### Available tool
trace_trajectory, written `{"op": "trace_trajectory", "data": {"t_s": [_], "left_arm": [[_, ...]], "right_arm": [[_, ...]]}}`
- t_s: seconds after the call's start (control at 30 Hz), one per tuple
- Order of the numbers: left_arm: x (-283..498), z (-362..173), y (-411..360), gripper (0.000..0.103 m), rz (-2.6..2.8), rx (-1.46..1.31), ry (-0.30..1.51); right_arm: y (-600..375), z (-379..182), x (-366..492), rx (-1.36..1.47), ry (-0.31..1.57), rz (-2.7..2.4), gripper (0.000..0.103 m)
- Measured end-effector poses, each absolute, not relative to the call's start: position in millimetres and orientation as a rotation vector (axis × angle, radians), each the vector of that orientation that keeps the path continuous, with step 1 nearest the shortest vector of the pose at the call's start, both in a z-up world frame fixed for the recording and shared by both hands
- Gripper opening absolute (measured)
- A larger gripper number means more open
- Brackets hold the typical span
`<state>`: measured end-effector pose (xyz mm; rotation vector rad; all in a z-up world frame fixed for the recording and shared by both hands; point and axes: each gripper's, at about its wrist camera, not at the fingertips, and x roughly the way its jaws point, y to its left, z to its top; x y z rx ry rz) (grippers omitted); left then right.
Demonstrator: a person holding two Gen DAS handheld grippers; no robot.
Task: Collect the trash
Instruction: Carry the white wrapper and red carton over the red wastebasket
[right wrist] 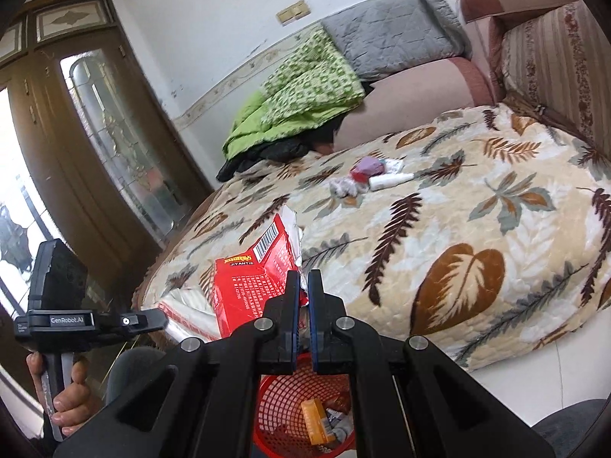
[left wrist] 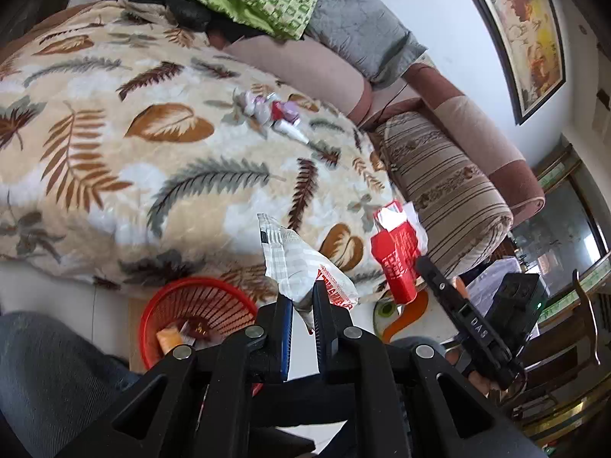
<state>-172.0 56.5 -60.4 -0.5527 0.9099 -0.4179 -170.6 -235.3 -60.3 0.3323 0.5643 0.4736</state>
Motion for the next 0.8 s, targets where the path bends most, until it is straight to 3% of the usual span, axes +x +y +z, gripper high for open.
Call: {"op": "trace_trajectory", "data": {"t_s": [0.8], "left_arm": [[-174, -125, 42, 0.008, -0.329, -0.438, 1.127]], "right_arm": [[-194, -116, -163, 0.186, 0.758, 0.464, 0.004]]}}
